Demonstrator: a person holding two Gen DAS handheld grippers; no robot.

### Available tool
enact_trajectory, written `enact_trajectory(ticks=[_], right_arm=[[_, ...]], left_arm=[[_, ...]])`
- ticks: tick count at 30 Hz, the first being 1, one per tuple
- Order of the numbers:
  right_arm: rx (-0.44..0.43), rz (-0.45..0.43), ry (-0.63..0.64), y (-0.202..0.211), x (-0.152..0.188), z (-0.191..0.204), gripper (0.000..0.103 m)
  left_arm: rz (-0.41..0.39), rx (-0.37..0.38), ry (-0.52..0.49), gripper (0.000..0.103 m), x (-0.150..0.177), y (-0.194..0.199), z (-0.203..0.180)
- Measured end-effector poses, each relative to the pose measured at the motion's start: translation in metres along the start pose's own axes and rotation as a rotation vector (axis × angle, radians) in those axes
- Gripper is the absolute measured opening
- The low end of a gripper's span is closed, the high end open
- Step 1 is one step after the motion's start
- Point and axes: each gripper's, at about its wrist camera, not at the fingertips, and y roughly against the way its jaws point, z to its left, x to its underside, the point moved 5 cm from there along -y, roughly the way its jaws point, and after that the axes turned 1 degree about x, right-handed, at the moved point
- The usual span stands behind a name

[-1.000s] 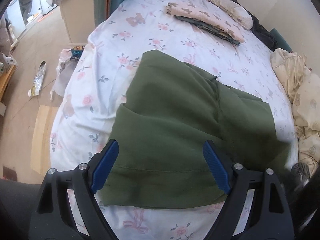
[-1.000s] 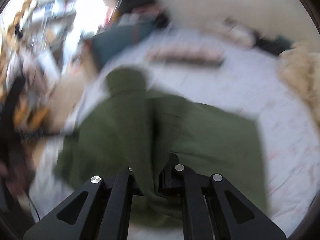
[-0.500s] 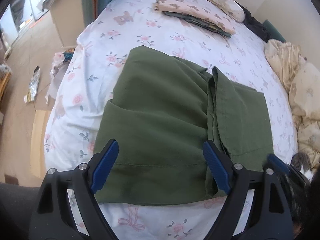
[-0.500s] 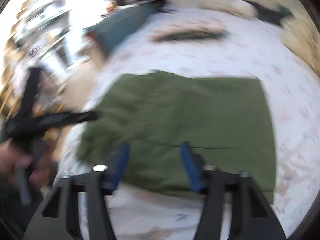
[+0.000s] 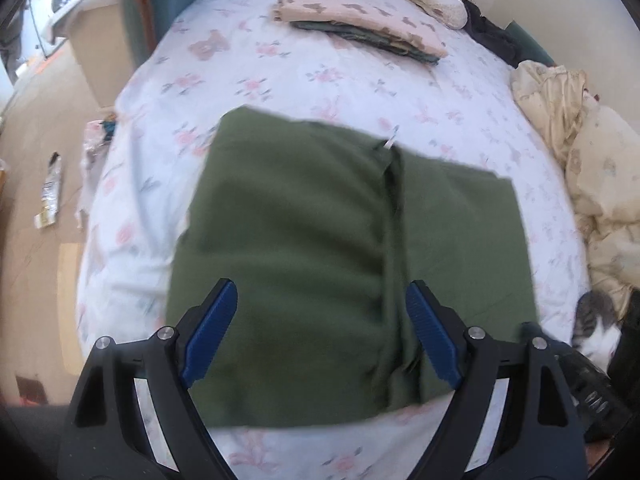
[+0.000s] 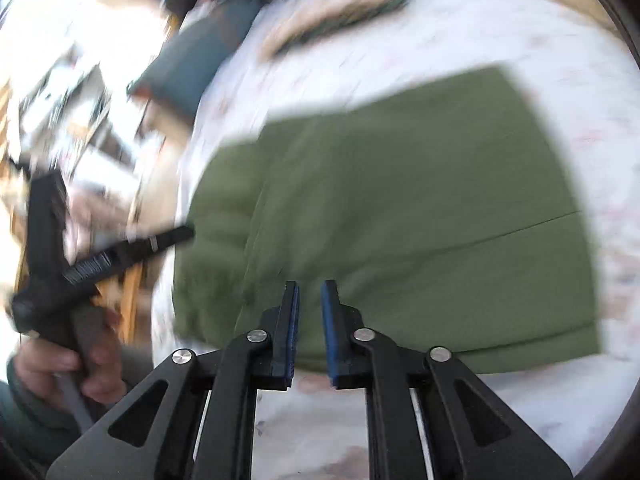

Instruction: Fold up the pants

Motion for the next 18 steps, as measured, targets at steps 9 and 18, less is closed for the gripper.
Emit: enact_trajectory(ticks=[9,18], right_arm=[[0.104,-0.206,-0.458,0.046,-0.019,-0.118,0.054],[0.040,-0.239,-0.626,0.062,-0.020,-0.160,0.060]], left_arm=[[0.063,-0.052,-0.145,0.069,-0.067,-0.069,-0.048],[0.112,-0.002,-0.233,0.004,-0.059,-0.087,-0.081]])
